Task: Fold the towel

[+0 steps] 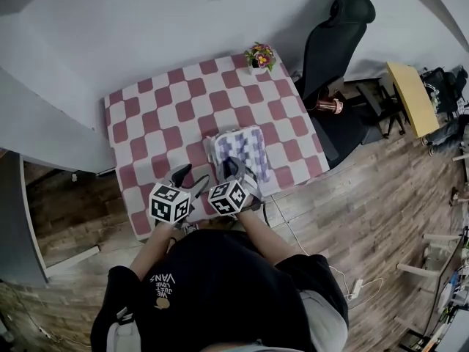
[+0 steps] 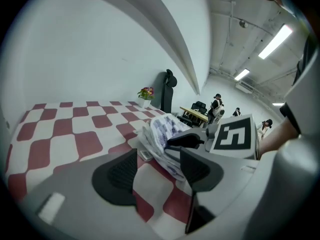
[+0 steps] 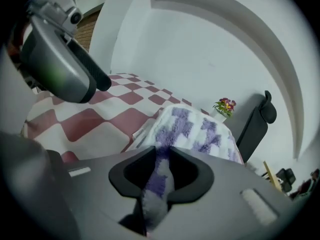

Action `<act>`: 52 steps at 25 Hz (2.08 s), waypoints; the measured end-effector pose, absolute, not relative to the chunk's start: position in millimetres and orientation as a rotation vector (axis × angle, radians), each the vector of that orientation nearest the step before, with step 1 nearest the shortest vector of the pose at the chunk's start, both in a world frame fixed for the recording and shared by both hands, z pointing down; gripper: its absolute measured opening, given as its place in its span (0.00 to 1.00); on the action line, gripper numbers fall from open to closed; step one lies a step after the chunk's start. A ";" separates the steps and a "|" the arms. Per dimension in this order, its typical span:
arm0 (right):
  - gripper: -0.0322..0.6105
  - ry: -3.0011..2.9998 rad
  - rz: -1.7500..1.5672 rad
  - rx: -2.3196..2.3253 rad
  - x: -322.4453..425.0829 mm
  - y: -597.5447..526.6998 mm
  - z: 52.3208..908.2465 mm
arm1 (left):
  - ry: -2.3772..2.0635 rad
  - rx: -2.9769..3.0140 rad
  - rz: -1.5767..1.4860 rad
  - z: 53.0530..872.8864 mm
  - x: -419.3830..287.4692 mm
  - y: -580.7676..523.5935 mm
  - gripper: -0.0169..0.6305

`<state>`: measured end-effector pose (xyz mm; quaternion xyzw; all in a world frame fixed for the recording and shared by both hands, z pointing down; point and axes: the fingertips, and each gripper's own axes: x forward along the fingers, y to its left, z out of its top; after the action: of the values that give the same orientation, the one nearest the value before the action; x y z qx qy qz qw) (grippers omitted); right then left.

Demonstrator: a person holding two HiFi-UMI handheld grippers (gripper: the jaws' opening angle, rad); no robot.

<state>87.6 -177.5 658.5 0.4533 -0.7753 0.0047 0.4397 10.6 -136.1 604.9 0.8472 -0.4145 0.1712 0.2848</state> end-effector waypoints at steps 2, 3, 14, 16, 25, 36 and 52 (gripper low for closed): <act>0.16 -1.923 -0.023 1.142 87.0 -177.7 660.8 | -1.106 2.272 0.455 602.4 11.9 -135.1 0.41; 0.16 -1.925 -0.024 1.149 87.2 -177.9 660.2 | -1.104 2.278 0.453 600.8 11.9 -134.7 0.41; 0.24 -2.113 0.249 1.434 109.0 -173.6 585.8 | -1.046 2.410 0.395 569.6 13.0 -132.7 0.41; 0.24 -2.152 0.270 1.514 115.9 -167.2 563.0 | -1.035 2.442 0.371 560.4 11.5 -134.2 0.41; 0.14 -2.229 0.280 1.815 145.3 -117.4 483.5 | -1.017 2.613 0.201 505.6 8.1 -130.9 0.40; 0.06 -2.171 0.346 1.964 154.5 -59.9 477.4 | -0.916 2.839 0.189 470.0 10.7 -103.4 0.20; 0.06 -2.079 0.389 1.886 140.6 -45.9 503.2 | -0.967 2.868 0.340 492.4 -19.3 -88.4 0.03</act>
<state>140.6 -45.9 503.2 0.6576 -0.7251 0.1355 0.1532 -19.3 -88.4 492.4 0.9406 -0.3171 0.1116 0.0479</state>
